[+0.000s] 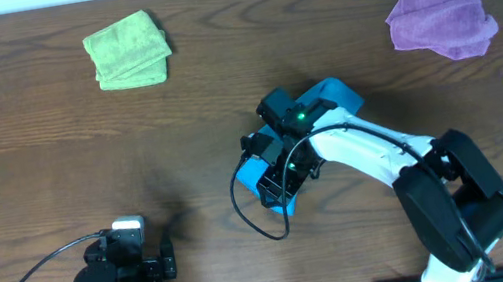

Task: Fold the cloth
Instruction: 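Lower the blue cloth onto the table center with the right gripper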

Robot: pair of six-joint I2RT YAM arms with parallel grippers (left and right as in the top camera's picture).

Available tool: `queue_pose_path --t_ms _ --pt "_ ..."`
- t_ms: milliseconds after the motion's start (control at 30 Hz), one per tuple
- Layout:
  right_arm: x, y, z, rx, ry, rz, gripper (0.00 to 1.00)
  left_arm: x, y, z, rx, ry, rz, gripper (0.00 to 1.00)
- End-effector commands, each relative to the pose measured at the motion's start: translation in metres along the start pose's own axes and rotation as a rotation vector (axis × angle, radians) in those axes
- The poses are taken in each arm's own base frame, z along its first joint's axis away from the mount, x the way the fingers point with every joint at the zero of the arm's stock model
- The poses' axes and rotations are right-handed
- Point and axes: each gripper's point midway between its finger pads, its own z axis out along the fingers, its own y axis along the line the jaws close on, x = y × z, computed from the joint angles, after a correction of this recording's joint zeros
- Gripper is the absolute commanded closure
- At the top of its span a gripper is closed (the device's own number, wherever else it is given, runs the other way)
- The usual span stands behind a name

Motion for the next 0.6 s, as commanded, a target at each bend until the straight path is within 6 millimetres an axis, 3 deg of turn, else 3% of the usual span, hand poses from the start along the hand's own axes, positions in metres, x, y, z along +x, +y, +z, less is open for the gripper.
queue_pose_path --t_ms 0,233,333,367,400,567 --pt "0.002 -0.003 0.007 0.038 0.021 -0.035 0.35 0.003 -0.003 0.001 0.014 0.005 0.014 0.05" --pt "-0.001 -0.007 0.016 0.049 0.025 -0.039 0.48 0.003 -0.003 0.001 0.014 0.005 0.014 0.05" --pt "-0.003 -0.013 0.016 0.083 0.016 -0.033 0.74 0.003 -0.003 0.001 0.014 0.005 0.014 0.05" --pt "-0.004 -0.018 0.015 0.110 0.018 -0.026 0.94 0.003 -0.003 0.001 0.014 0.006 0.014 0.05" --pt "-0.004 -0.020 0.014 0.124 0.019 -0.019 0.99 0.003 -0.003 0.001 0.014 0.006 0.014 0.05" --pt "-0.017 -0.015 -0.009 0.144 -0.005 -0.019 0.99 0.003 -0.003 0.001 0.015 0.005 0.014 0.05"
